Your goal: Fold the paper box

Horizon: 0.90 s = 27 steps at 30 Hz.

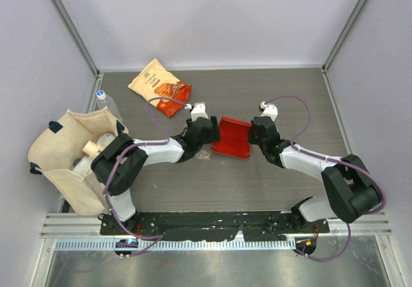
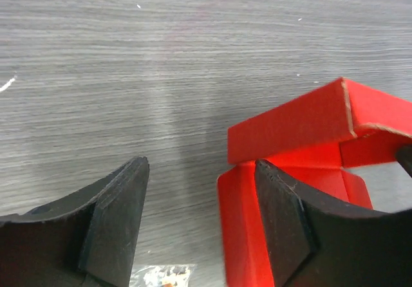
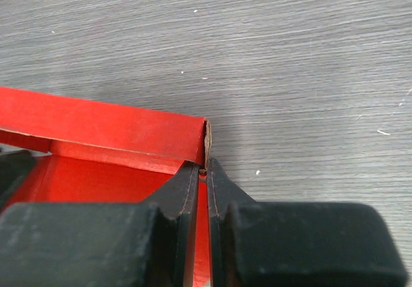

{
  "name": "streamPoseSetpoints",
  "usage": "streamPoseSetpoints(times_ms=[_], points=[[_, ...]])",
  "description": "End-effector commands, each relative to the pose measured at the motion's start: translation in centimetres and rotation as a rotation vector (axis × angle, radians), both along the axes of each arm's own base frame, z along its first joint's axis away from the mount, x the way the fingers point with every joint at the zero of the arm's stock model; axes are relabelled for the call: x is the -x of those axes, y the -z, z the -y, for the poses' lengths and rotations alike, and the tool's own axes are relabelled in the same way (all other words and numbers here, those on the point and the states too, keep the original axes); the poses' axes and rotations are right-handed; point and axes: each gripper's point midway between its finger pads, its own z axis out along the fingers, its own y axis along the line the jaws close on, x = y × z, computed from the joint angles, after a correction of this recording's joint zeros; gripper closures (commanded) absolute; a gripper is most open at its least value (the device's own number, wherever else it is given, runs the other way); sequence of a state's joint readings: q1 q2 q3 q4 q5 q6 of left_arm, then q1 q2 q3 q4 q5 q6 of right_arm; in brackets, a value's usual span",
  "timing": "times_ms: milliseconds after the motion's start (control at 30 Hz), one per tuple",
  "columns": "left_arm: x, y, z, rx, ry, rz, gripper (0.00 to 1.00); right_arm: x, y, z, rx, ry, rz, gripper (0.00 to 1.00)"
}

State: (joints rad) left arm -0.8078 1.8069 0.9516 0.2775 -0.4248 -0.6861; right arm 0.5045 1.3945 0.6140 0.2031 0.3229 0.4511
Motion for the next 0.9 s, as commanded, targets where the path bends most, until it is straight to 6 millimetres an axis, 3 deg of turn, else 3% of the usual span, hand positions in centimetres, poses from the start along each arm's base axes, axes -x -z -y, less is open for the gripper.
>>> streamPoseSetpoints(times_ms=[0,67,233,400,467,567,633,667,733,800,867], points=[[0.0,-4.6,1.0,0.151,0.159,0.104,0.33,-1.2,-1.3,0.9,-0.017,0.016,0.035,0.99],[0.1,-4.7,1.0,0.139,0.202,0.125,0.41,-1.0,-1.1,0.9,-0.028,0.002,0.028,0.99],[0.4,-5.1,2.7,0.113,0.345,0.169,0.43,-1.1,-1.7,1.0,-0.04,-0.022,0.013,0.99],[0.2,-5.0,2.7,0.108,0.33,0.152,0.44,-1.4,-1.8,1.0,-0.045,-0.02,-0.037,0.99],[0.5,-5.3,1.9,0.1,0.264,0.146,0.4,-1.0,-1.1,1.0,-0.044,-0.027,-0.096,0.99],[1.7,-5.0,0.4,0.112,0.145,0.06,0.32,-0.6,-0.2,1.1,-0.053,-0.023,-0.208,0.99],[3.4,-4.7,-1.8,0.107,0.043,-0.075,0.23,-0.2,0.1,1.2,-0.053,-0.013,-0.271,0.99],[5.2,-3.5,-3.0,0.081,0.007,-0.187,0.21,0.0,0.3,1.1,-0.056,-0.014,-0.299,0.99],[6.7,-4.9,-2.3,0.176,-0.002,-0.27,0.19,0.4,0.6,1.3,-0.058,0.002,-0.349,0.99],[8.9,-5.1,-0.7,0.261,0.062,-0.354,0.18,0.8,0.7,1.3,-0.079,0.03,-0.369,0.99],[9.6,-7.3,0.8,0.371,0.111,-0.327,0.18,1.0,0.5,1.3,-0.11,0.06,-0.367,0.99]])
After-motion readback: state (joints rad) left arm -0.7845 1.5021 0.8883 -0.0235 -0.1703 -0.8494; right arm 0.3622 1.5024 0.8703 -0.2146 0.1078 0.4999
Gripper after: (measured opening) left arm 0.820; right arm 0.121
